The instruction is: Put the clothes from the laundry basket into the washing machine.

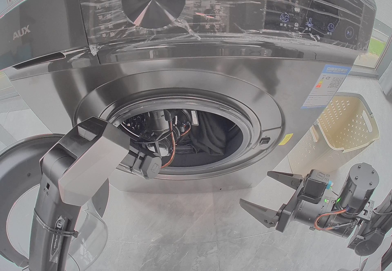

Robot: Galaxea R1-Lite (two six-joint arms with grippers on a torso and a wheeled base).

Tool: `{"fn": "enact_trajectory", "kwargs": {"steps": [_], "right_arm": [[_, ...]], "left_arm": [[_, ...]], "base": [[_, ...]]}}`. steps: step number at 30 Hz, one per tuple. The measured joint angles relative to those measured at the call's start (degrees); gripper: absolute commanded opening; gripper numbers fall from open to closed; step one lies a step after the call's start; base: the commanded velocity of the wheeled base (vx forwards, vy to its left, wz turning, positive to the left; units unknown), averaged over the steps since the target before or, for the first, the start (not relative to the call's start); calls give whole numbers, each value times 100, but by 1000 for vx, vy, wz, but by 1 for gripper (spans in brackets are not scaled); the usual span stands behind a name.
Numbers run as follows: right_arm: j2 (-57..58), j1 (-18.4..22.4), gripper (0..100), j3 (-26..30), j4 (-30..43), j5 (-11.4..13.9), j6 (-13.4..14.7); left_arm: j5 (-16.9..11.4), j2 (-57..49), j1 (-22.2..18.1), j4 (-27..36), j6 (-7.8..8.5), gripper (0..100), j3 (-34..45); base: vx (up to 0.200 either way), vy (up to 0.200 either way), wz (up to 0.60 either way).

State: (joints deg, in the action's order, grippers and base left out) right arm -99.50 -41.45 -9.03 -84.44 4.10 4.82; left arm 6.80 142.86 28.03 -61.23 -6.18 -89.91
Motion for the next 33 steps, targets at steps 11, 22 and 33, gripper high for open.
{"fn": "enact_trajectory", "kwargs": {"steps": [11, 22, 33], "right_arm": [[-39, 9, 100, 6, -10, -2, 2], [-44, 9, 100, 6, -11, 0, 2], [-37, 16, 100, 6, -24, 2, 2]], "left_arm": [[143, 276, -304, 646, -66, 0, -894], [189, 227, -245, 672, -84, 100, -463], [124, -510, -39, 1331, -55, 100, 1135]], "base": [[0, 0, 0], [0, 0, 0], [0, 0, 0]]}}
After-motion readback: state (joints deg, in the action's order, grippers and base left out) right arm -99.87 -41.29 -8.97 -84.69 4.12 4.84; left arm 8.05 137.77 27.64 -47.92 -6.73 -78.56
